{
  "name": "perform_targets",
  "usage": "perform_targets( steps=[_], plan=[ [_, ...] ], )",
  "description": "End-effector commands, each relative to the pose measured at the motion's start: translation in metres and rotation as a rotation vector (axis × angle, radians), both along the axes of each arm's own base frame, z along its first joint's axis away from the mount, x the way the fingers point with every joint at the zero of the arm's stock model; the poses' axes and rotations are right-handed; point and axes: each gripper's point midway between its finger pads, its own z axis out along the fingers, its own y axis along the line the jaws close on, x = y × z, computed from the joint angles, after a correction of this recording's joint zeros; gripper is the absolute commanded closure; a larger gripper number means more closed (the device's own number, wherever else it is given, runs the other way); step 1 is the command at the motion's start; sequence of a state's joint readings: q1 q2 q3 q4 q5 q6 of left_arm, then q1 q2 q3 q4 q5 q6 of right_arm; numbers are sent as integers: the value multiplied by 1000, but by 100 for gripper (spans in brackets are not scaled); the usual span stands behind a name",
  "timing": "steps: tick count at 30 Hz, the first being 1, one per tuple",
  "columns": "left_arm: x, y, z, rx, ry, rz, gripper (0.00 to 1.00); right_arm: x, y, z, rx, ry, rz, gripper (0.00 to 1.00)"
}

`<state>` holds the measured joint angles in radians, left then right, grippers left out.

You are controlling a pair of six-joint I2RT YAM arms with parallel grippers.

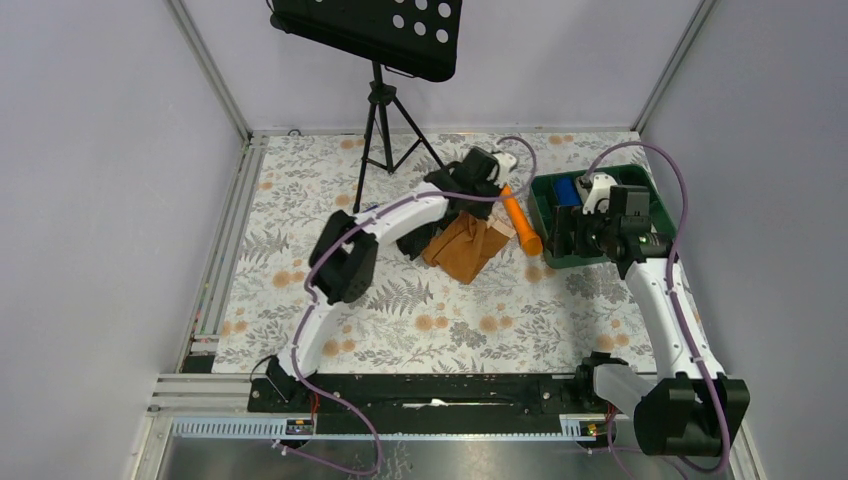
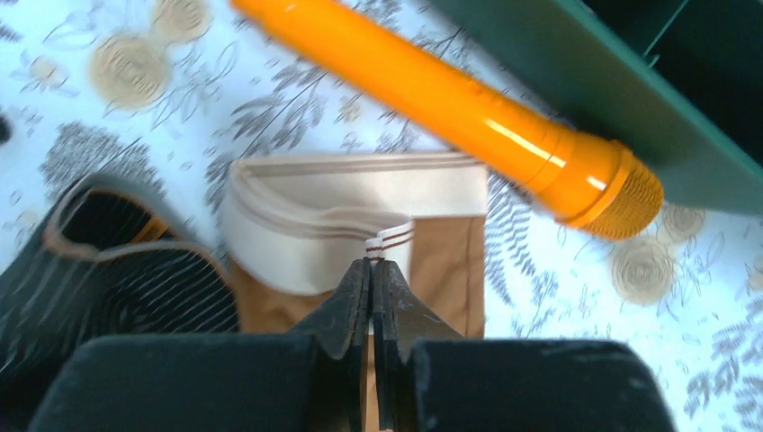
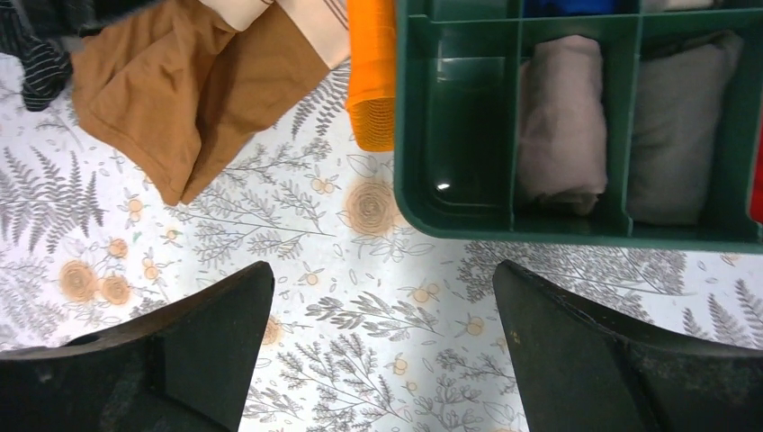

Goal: Roll the underwear
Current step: Move the underwear to the center of the board.

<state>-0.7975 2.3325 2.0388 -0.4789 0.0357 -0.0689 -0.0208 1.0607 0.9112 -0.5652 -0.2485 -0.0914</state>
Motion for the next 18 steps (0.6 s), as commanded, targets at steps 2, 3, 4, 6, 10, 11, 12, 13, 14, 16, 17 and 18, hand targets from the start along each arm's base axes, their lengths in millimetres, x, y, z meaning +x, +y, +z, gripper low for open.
perform_targets(
  steps=[2, 3, 4, 6, 10, 11, 12, 13, 14, 16, 17, 18],
  plan=[
    [-13, 29, 31, -133, 106, -19, 100, 10, 19, 17, 101, -16, 50, 1],
    [-16, 34, 32, -139, 117, -22, 100, 11, 22, 15, 121, -7, 58, 1],
    [-20, 36, 32, -143, 125, -30, 100, 10, 29, 11, 156, 9, 74, 2],
    [-24, 40, 31, -137, 127, -38, 100, 9, 41, 3, 225, 49, 98, 4],
    [-31, 42, 17, -124, 160, -66, 100, 13, 52, -13, 296, 126, 107, 10],
    [-34, 42, 11, -121, 179, -73, 100, 16, 53, -13, 302, 127, 105, 10],
    [-37, 42, 4, -116, 196, -80, 100, 18, 54, -12, 308, 125, 105, 10],
    [-40, 43, -4, -108, 212, -85, 100, 19, 55, -10, 312, 114, 105, 11],
    [-42, 45, -12, -95, 225, -86, 100, 21, 54, -7, 311, 101, 105, 11],
    [-45, 52, -28, -58, 237, -83, 100, 20, 53, -3, 303, 80, 103, 10],
    [-47, 56, -34, -42, 244, -81, 100, 20, 52, -3, 297, 75, 103, 10],
    [-51, 60, -40, -27, 253, -79, 100, 18, 52, -5, 291, 74, 104, 10]
  ],
)
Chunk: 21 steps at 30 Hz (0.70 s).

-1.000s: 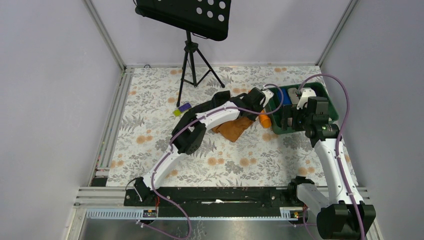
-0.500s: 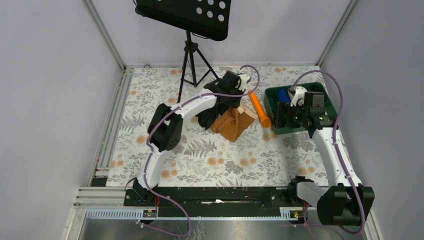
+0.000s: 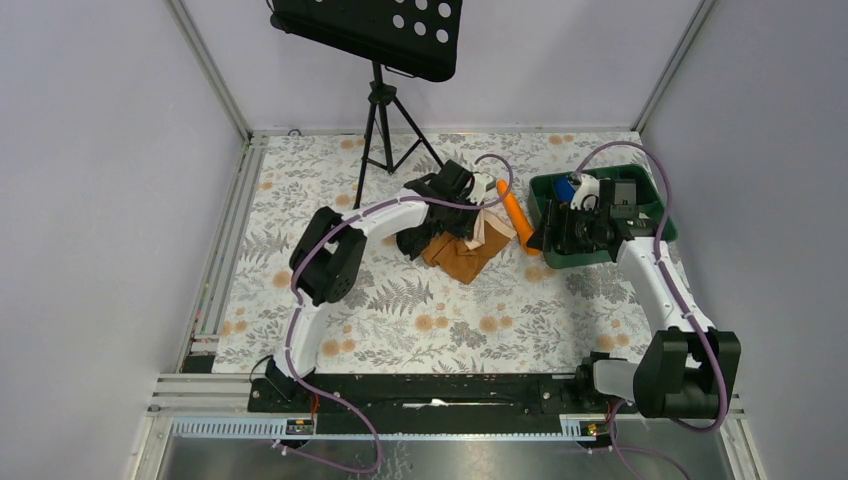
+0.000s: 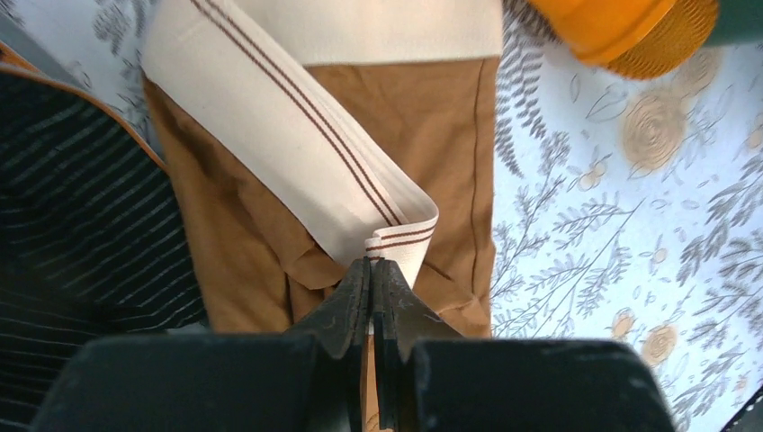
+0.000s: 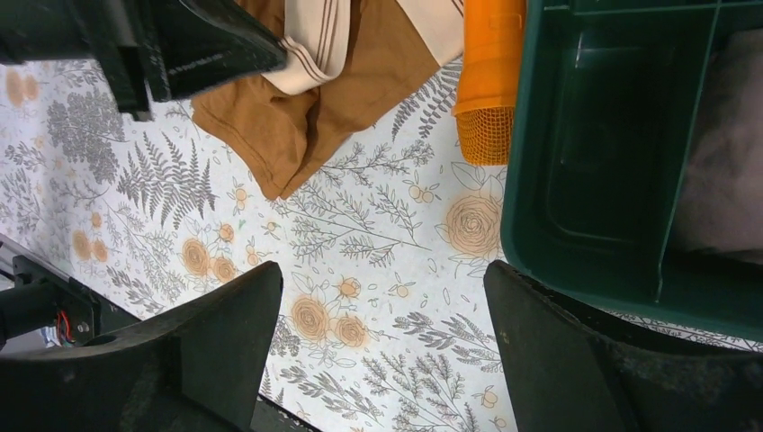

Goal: Roll the underwear
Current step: Move the underwear to the center of the board.

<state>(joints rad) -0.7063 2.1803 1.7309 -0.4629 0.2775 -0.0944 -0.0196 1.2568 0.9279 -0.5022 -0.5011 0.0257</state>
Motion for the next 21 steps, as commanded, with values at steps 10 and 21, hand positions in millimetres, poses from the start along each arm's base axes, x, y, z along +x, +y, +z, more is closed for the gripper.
perform_targets(
  steps=[10, 21],
  plan=[
    [-109, 46, -7, -77, 289, 4, 100, -6, 18, -1, 71, -9, 80, 14],
    [-126, 38, 52, -275, 288, -1, 100, -45, 75, -33, 19, 122, 332, 31]
  ],
)
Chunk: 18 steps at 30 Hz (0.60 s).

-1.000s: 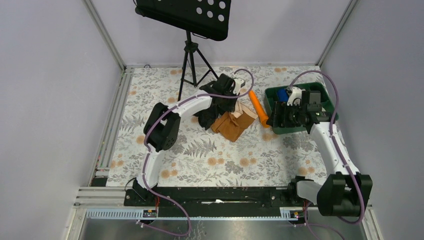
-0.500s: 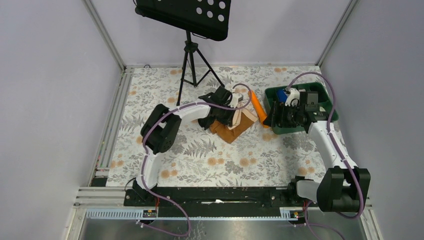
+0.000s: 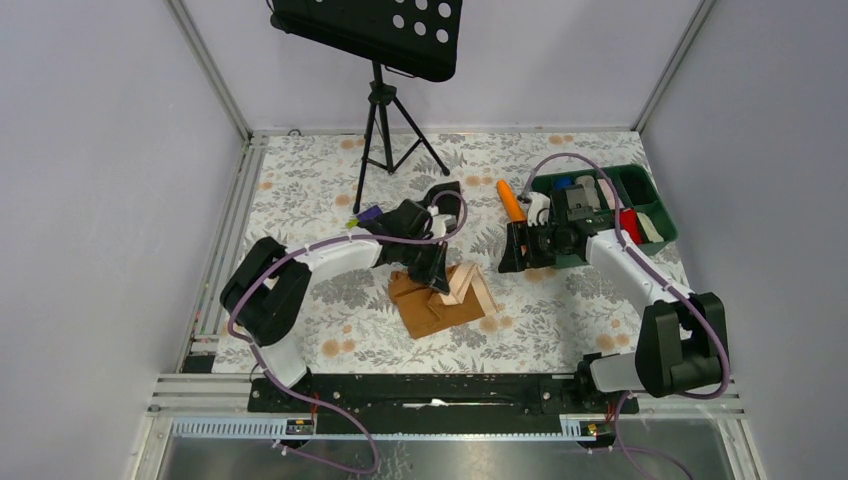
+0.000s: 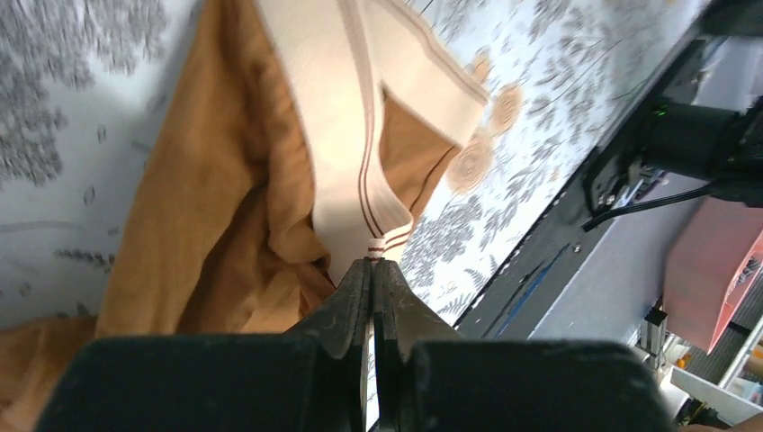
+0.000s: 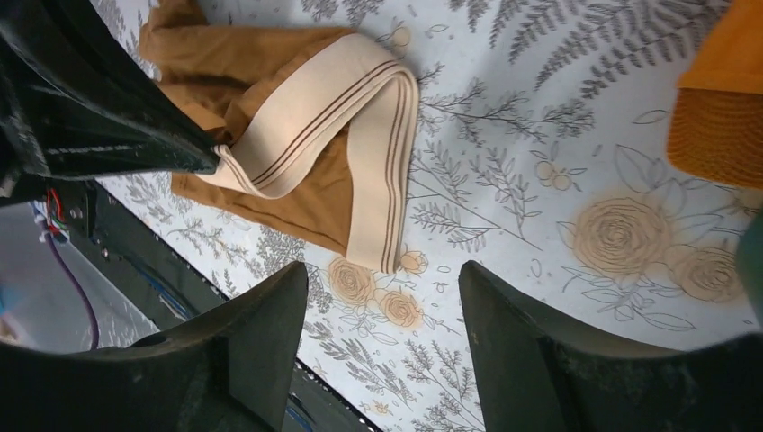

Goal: Roll the underwear
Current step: Move the underwear to the center of the board.

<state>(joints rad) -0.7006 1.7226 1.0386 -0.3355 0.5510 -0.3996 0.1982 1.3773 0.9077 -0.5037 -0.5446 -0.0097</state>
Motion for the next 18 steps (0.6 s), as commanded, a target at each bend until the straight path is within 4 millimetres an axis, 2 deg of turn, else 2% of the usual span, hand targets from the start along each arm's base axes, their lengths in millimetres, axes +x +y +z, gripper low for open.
perform_targets(
  steps=[1, 3, 6, 7, 8, 9, 11, 13, 18],
  plan=[
    [40, -32, 54, -141, -168, -49, 100, -18, 12, 0, 21, 12, 71, 32],
    [54, -35, 63, -155, -213, -62, 100, -25, 16, -3, 45, 54, 69, 35],
    [72, -31, 62, -121, -253, -52, 100, -31, 24, -8, 98, 156, 29, 37],
    [78, -29, 58, -101, -261, -56, 100, -34, 28, -10, 123, 204, 14, 34],
    [84, -26, 53, -72, -268, -64, 100, -38, 34, -11, 156, 257, 5, 25],
    [90, -22, 48, -38, -277, -65, 100, -42, 37, -13, 183, 302, -2, 22],
    [102, -14, 35, 34, -311, -69, 100, -47, 39, -19, 192, 360, -20, 24],
    [108, -6, 23, 93, -332, -73, 100, -54, 38, -26, 184, 413, -46, 25],
    [105, 6, 2, 148, -298, -61, 100, -71, 36, -39, 165, 485, -71, 19]
  ],
)
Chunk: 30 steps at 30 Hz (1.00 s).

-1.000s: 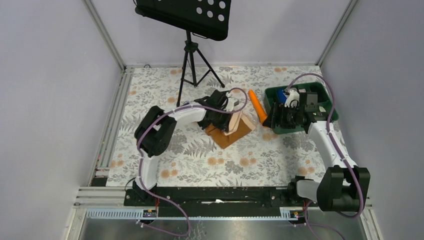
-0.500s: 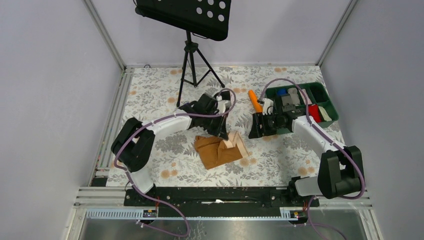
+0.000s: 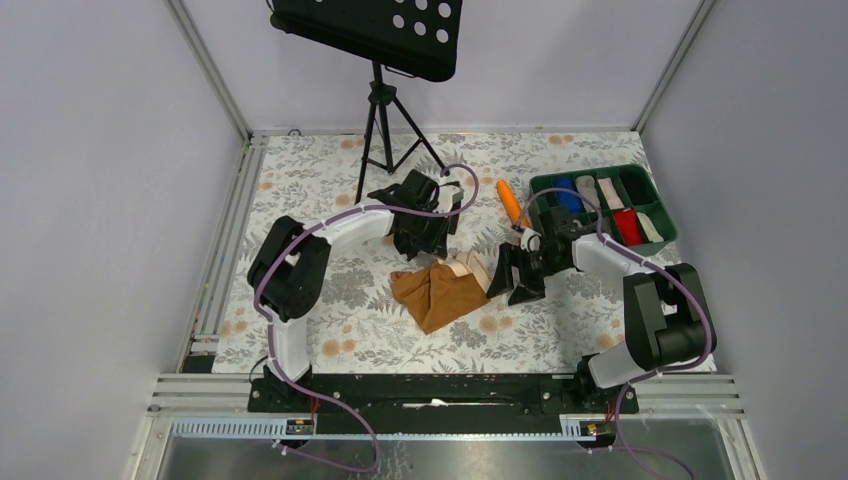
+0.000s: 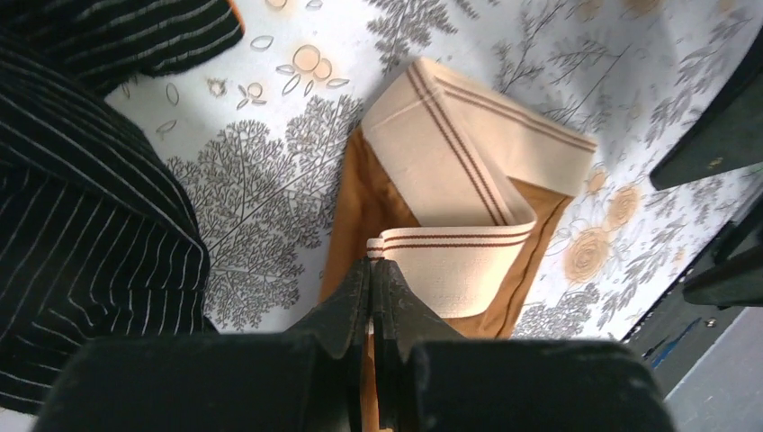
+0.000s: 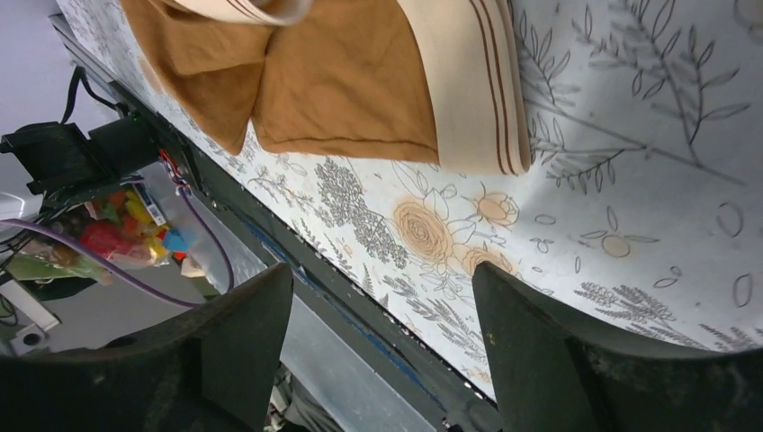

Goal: Roll the underwear
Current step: Move the underwear to the center of the board, then flatten out the underwear at the center of the board.

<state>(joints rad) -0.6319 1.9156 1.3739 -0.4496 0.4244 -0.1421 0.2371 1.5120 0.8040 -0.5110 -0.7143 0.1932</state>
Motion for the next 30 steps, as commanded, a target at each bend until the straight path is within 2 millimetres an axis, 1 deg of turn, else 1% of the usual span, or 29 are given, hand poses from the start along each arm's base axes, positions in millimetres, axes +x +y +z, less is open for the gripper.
perform_targets(
  steps=[1, 7, 10, 15, 21, 26, 30],
  plan=[
    [7, 12, -7, 60, -43, 4, 100, -16, 8, -5, 25, 91, -20, 18],
    [7, 12, -12, 58, -11, 20, 100, -1, 10, -30, -11, 156, -63, 18],
    [7, 10, -11, 30, 31, 38, 100, 10, 4, -45, -89, 171, -82, 17],
    [8, 6, -7, -2, 52, 50, 100, 24, -2, -59, -149, 126, -99, 24],
    [4, 2, -2, -31, 79, 52, 100, 47, -14, -69, -232, 15, -157, 29],
    [0, 2, 2, -42, 87, 53, 100, 66, -32, -72, -336, -88, -208, 26],
    [-3, 2, 6, -57, 89, 49, 100, 77, -37, -74, -370, -130, -229, 27]
  ],
)
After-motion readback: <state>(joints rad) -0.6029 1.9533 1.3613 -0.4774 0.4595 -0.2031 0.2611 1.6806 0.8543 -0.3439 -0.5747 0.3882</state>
